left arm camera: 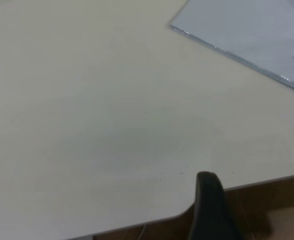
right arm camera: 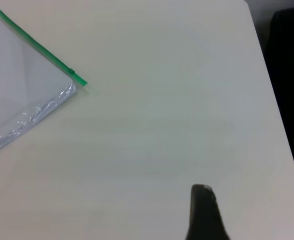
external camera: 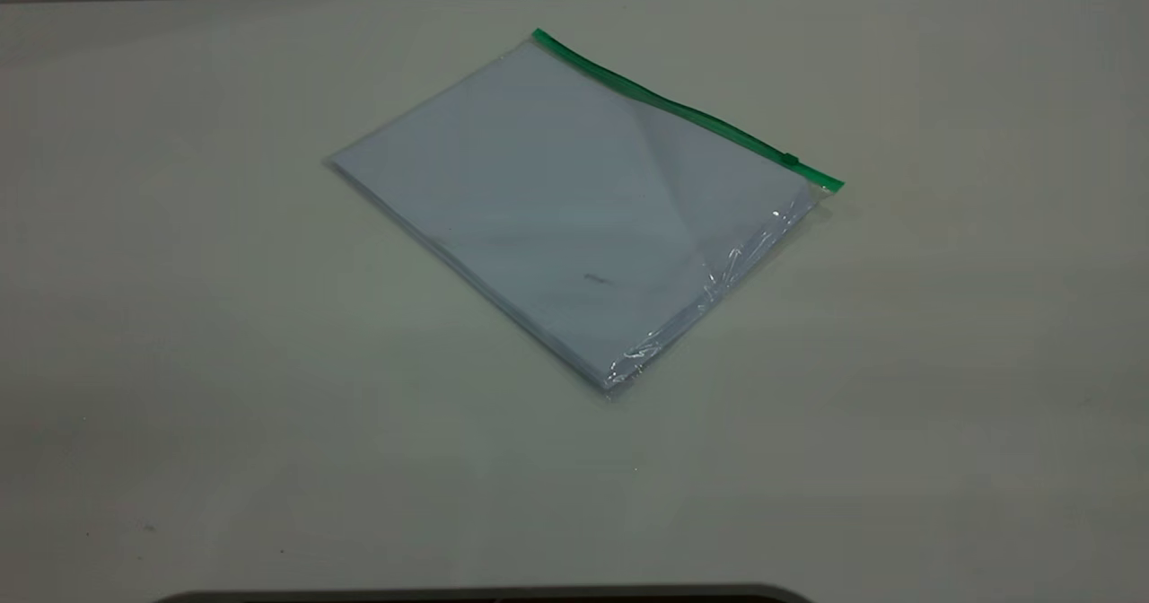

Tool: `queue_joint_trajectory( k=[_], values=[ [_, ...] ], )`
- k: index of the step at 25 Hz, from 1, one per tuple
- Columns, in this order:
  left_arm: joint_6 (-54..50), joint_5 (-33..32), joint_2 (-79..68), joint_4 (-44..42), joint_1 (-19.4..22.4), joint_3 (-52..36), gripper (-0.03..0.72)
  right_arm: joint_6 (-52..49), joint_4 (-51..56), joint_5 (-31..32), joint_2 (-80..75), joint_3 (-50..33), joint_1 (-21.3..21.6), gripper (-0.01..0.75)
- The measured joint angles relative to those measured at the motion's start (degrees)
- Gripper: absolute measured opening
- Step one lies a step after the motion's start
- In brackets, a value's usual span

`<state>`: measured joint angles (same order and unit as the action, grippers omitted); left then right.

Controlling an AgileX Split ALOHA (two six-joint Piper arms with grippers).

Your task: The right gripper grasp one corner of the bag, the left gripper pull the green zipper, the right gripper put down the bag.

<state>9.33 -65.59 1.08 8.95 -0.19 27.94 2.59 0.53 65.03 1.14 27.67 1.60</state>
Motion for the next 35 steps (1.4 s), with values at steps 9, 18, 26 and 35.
queue_joint_trajectory(
  k=[9, 18, 26, 35],
  values=[
    [0.1, 0.0, 0.0, 0.0, 0.0, 0.0, 0.519, 0.0, 0.0, 0.0, 0.0, 0.0, 0.0, 0.524],
    [-2.9, 1.5, -0.4, -0.1, 0.0, 0.5, 0.519, 0.0, 0.1, -0.1, 0.0, 0.0, 0.0, 0.524],
    [-5.1, 10.3, -17.6, -0.2, 0.0, 7.4, 0.533, -0.1, 0.9, -2.0, -7.7, 3.9, 0.0, 0.524],
    [-3.5, 18.2, -46.0, -0.2, 0.0, 17.8, 0.6, -0.2, 6.4, -12.7, -29.2, 7.7, 0.0, 0.524]
  ],
)
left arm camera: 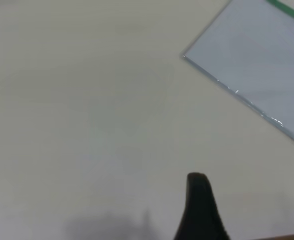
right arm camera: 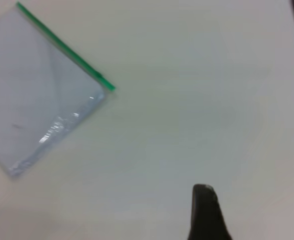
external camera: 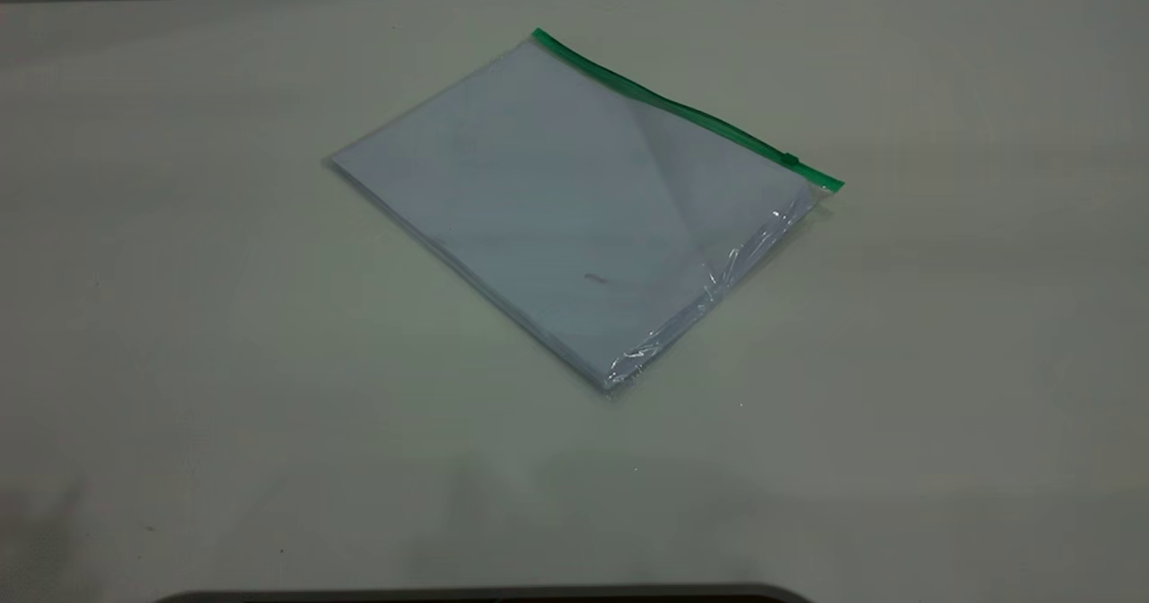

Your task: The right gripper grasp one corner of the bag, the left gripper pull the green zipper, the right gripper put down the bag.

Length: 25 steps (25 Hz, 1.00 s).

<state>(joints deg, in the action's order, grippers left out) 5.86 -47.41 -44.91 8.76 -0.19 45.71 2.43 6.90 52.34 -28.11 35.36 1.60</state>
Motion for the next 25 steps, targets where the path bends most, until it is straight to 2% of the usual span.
queue_joint_trajectory(
  k=[8, 13, 19, 25],
  values=[
    [3.1, 6.8, -22.3, 3.6, 0.0, 10.9, 0.588, 8.4, 12.1, -8.3, -21.3, 2.1, 0.0, 0.524],
    [11.3, 10.3, -34.1, 9.0, 0.0, 18.2, 0.588, 17.8, 20.2, -15.2, -34.7, 2.2, 0.0, 0.524],
    [25.2, 10.6, -46.0, 15.9, 0.0, 24.9, 0.588, 39.2, 37.2, -25.4, -50.7, 2.5, 0.0, 0.524],
    [33.4, 7.7, -56.0, 20.3, -0.1, 30.5, 0.588, 66.3, 65.1, -25.8, -66.2, 3.2, 0.0, 0.524]
  ],
)
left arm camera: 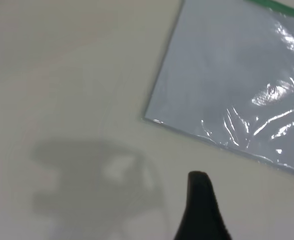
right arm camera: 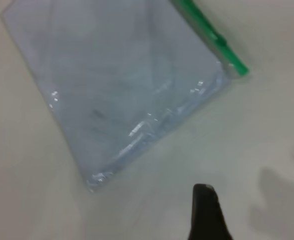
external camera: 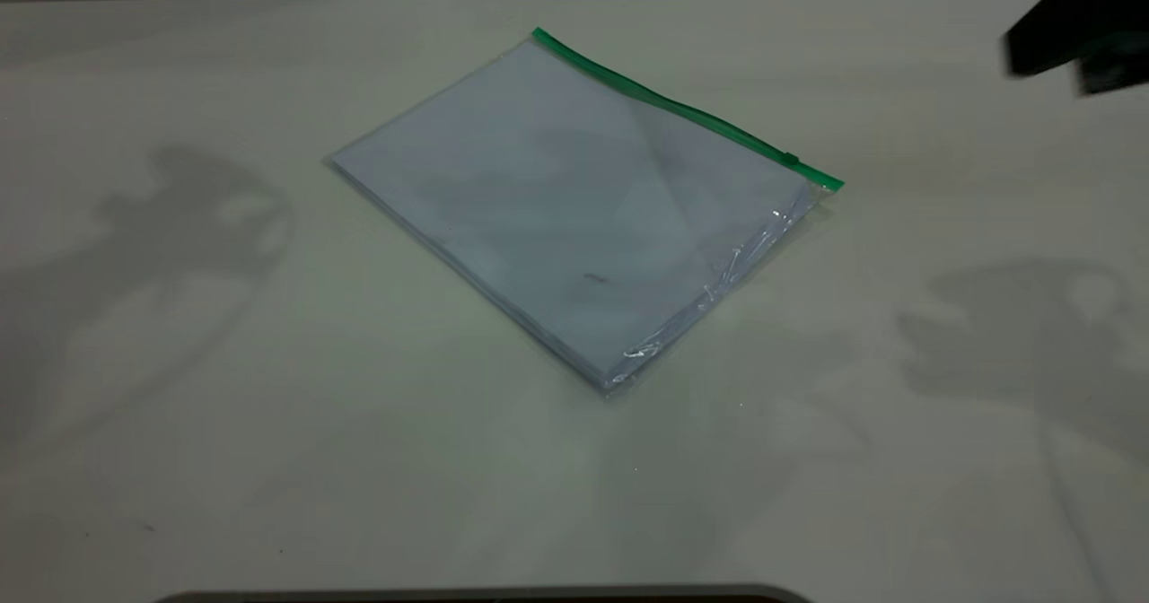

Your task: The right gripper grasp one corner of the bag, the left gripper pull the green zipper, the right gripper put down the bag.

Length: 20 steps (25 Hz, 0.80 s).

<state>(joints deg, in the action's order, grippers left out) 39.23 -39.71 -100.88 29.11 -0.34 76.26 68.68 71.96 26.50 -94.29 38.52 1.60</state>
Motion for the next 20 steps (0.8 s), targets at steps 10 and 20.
queue_joint_trajectory(
  k=[10, 20],
  values=[
    [2.7, 0.1, -7.9, -0.1, -4.6, 2.9, 0.587, 20.8, 20.8, 11.6, -21.3, 8.8, 0.0, 0.524],
    [2.7, 2.0, -8.6, 0.1, -4.9, 3.0, 0.587, 22.4, 21.4, 15.7, -37.6, 19.4, 0.0, 0.525]
  ],
)
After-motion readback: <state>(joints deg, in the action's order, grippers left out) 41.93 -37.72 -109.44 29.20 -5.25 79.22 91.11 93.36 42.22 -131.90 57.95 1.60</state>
